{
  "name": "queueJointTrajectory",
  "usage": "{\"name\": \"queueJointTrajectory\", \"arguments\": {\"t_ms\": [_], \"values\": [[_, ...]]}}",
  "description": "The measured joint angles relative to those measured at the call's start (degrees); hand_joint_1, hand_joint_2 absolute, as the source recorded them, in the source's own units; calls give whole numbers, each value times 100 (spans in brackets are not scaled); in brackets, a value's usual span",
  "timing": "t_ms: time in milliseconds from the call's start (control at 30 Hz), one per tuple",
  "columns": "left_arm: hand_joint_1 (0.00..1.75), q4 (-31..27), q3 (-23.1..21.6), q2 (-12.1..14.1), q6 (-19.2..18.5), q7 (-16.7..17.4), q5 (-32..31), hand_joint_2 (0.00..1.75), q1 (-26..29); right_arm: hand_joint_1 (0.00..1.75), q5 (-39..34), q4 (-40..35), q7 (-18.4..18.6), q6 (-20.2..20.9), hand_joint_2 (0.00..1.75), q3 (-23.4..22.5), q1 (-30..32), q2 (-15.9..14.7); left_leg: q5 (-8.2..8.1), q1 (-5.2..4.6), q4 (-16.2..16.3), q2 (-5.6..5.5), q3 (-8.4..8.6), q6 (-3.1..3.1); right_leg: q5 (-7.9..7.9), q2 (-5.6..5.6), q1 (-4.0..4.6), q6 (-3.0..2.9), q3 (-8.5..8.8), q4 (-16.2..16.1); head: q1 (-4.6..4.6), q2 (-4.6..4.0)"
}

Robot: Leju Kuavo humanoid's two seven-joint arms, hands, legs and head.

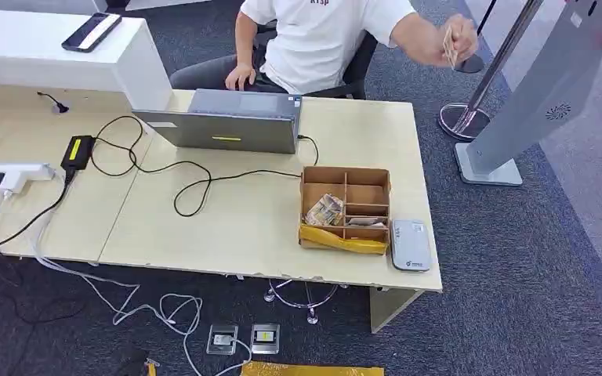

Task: Pass the card to the sensor for recognition and then transmit it.

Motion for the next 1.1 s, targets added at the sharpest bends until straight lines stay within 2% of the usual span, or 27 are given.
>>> {"name": "queueJointTrajectory", "arguments": {"t_ms": [233,633,733,867,1100], "values": [[0,0,-4,26,-2,0,0,0,0,0,37,2,-79,-2,175,0,7,127,0,0,0,1,0,0,0,1,0,0,0,0,2,0],[0,0,-22,26,-4,0,0,0,0,0,63,9,-61,22,175,0,7,173,0,0,0,1,2,0,0,1,0,0,0,0,0,0],[0,0,-28,26,-2,0,2,0,0,0,55,17,-160,-46,175,0,4,159,0,0,0,1,1,0,0,1,0,0,1,0,2,0],[0,0,-33,28,20,0,9,0,0,0,-11,17,-429,-203,175,0,-158,-40,0,-5,0,7,-1,0,3,2,-4,3,3,1,0,0],[0,0,-42,48,17,-24,-35,0,-25,0,-77,-42,-846,-415,175,0,-1075,-840,7,-21,3,19,7,11,15,13,-20,17,4,1,0,0]]}}
